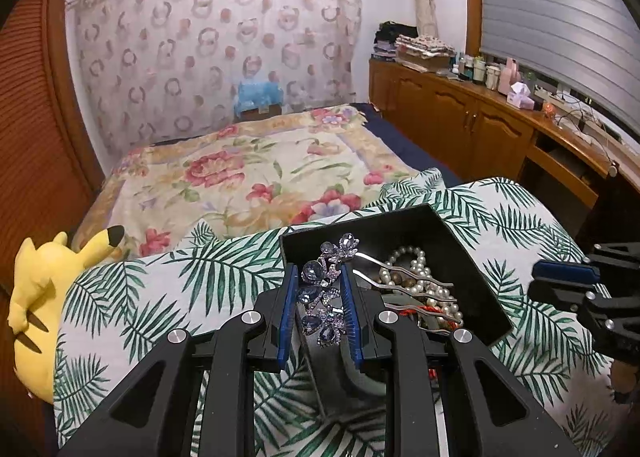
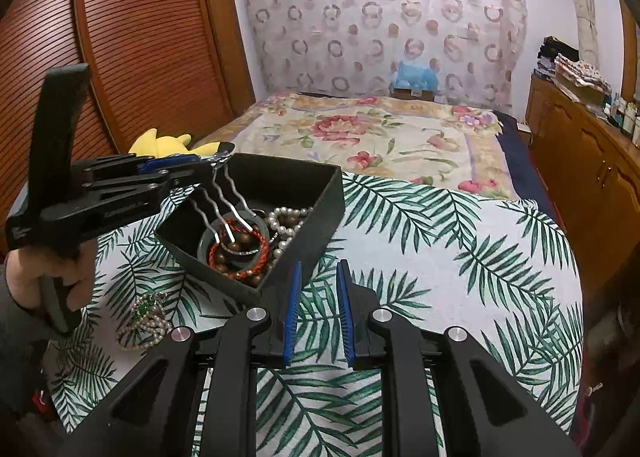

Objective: Organize jewelry
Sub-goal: 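Open the left tool to drop the purple hair clip into the box, then move the right tool onto the gold ring and close on it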

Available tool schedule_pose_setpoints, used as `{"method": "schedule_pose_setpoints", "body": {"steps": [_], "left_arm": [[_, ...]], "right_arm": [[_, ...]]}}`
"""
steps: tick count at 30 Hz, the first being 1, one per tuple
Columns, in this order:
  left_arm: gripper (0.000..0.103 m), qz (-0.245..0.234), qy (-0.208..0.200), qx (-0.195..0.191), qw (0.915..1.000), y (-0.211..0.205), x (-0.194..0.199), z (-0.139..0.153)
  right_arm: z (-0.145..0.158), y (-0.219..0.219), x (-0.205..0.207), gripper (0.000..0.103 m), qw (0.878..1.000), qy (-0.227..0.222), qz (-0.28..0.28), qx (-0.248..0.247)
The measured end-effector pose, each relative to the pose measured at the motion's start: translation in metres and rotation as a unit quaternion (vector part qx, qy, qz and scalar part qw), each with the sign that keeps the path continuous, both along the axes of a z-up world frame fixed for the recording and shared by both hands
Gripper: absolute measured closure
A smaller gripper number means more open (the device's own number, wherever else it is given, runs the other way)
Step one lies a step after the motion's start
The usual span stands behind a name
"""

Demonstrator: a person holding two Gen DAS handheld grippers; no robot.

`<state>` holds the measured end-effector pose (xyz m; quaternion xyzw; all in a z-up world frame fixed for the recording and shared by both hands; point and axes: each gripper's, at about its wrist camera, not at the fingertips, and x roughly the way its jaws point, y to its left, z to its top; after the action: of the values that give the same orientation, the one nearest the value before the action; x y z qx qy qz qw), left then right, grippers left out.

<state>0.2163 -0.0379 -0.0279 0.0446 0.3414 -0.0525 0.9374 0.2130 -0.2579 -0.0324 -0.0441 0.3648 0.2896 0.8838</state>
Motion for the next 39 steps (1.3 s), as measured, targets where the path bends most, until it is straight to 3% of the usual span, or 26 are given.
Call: {"method": "schedule_pose_setpoints", "body": {"steps": [5,9,25,39], "left_arm": [[0.081,-0.001,0.005,-0.004,1.0000,-0.004,0.003,-0.002],[0.063,-0.007,-0.001,-0.007,1.0000,-0.009,-0.005,0.000],[0.059,-0.022,-0.018,-0.029,0.9992,0.015,-0.083,0.004],[0.046,-0.005,0.011,-0.043,0.9990,0.050,-0.135,-0.030]], "right_arm": [[-0.001,-0.002,-0.004,0.083,1.000,-0.002,0.002,0.001],[-0.005,-0.003,-0.006,0.083,1.000,-0.001,0.003,0.000],[-0.009,0.009,-0.049,0.083,1.000,-0.021,0.022,-0.002],[-0.020,0.021,-0.076,0.083,0.998,-0.026,0.041,-0.028]]}}
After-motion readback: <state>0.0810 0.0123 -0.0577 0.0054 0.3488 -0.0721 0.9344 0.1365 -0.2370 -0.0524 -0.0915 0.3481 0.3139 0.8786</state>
